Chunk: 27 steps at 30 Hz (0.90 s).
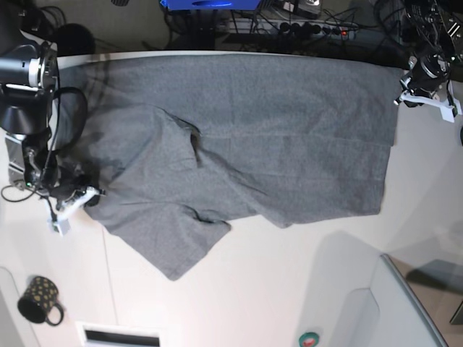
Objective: Layout the t-shirt on the table in an organized manner, then fold the t-shirt properly
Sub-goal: 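Grasp the shirt's edge with both grippers and pull it outward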
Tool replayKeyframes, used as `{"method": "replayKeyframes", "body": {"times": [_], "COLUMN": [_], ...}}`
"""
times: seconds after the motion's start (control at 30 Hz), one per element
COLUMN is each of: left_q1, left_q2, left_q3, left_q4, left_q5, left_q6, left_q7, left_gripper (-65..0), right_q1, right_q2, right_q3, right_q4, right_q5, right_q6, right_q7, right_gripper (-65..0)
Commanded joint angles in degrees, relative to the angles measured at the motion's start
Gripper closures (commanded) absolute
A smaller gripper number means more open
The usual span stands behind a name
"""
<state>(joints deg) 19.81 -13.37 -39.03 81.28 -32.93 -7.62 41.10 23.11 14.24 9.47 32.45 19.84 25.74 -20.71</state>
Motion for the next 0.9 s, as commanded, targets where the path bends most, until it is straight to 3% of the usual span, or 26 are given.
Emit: {"method": "replayKeyframes", "body": {"times": [0.0,0.13,0.27,0.53,0.67,0.87], "left_q1": [-0.2,-2.5,-4.1,-4.2,-4.2,-4.2], "left_q2": [-1.0,0.8,1.6,1.7,1.7,1.7], "left_q3": [-0.4,-0.3,-0.4,-0.4,-0.7,-0.8], "left_q4": [0.3,-0.9,-1.8,-2.4,-2.0,-1.8], "left_q5": [0.8,8.8,14.1,14.2,14.2,14.2], "left_q6": [-0.2,-0.2,-0.3,-0.3,-0.3,-0.3], "left_q7": [-1.0,-1.0,-1.0,-1.1,-1.1,-1.1], "left_gripper": [0.0,0.0,0.0,0.0,0.0,0.0], "right_q1": [1.9,1.9,1.9,1.8,1.8,1.8], "right_q2": [1.0,1.1,1.1,0.9,0.7,0.6], "right_q3": [0.1,0.0,0.0,0.5,0.6,1.3], "right_q4": [0.2,-0.2,-0.2,-0.2,-0.2,0.1], "right_q5": [0.3,0.3,0.3,0.3,0.3,0.5], "right_q6": [-1.3,-4.9,-11.3,-19.5,-25.5,-26.7], "right_q7": [1.1,1.5,1.6,1.7,1.8,1.8], "right_gripper": [-3.2,-3.2,-3.3,-3.3,-3.3,-3.3]}}
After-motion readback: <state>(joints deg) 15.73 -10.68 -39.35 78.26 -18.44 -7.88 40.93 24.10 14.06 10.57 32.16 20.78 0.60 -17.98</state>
